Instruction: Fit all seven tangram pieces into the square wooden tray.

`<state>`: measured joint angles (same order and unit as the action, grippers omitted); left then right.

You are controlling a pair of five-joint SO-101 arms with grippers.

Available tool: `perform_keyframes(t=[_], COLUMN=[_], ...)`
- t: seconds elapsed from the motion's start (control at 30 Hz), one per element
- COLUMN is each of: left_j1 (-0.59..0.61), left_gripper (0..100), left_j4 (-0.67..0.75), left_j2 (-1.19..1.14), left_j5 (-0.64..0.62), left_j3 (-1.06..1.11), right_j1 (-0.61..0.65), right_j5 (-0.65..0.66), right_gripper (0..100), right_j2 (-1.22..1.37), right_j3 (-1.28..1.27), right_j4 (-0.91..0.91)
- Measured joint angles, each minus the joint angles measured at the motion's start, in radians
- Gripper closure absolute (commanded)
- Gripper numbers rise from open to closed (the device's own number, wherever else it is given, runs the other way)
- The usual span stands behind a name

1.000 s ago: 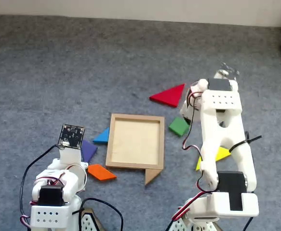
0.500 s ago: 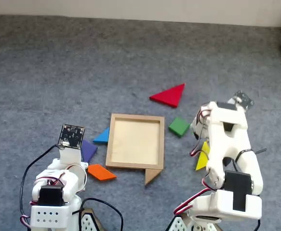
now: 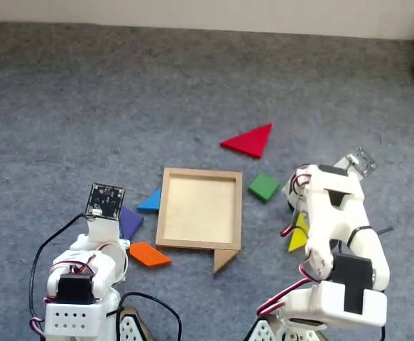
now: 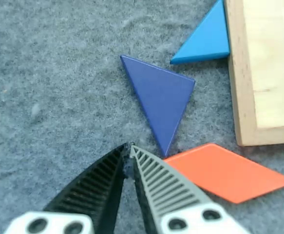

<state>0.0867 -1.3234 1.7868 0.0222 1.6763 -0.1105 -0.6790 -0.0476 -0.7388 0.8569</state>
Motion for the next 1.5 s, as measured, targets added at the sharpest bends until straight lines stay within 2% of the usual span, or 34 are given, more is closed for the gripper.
perform_keyframes(t=[0.37, 0.63, 0.97, 1.2, 1.37, 1.5], left_j1=[0.0, 0.0, 0.0, 0.0, 0.0, 0.0], left_gripper=[100, 100, 100, 100, 100, 100], left_j4=[0.0, 0.0, 0.0, 0.0, 0.0, 0.0], left_j2=[0.0, 0.0, 0.0, 0.0, 0.0, 0.0], left_j5=[0.0, 0.0, 0.0, 0.0, 0.0, 0.0], left_j3=[0.0, 0.0, 0.0, 0.0, 0.0, 0.0], right_j1=[-0.052, -0.06, -0.069, 0.069, 0.149, 0.262], right_j5=[-0.002, -0.002, 0.034, 0.098, 0.201, 0.278], right_gripper=[58.4, 80.6, 81.0, 81.0, 81.1, 81.1], right_j2=[-0.017, -0.026, -0.043, -0.209, -0.35, -0.381], right_j3=[-0.025, -0.025, -0.026, -0.028, -0.028, -0.008], right_j4=[-0.021, -0.009, -0.003, 0.025, 0.075, 0.152])
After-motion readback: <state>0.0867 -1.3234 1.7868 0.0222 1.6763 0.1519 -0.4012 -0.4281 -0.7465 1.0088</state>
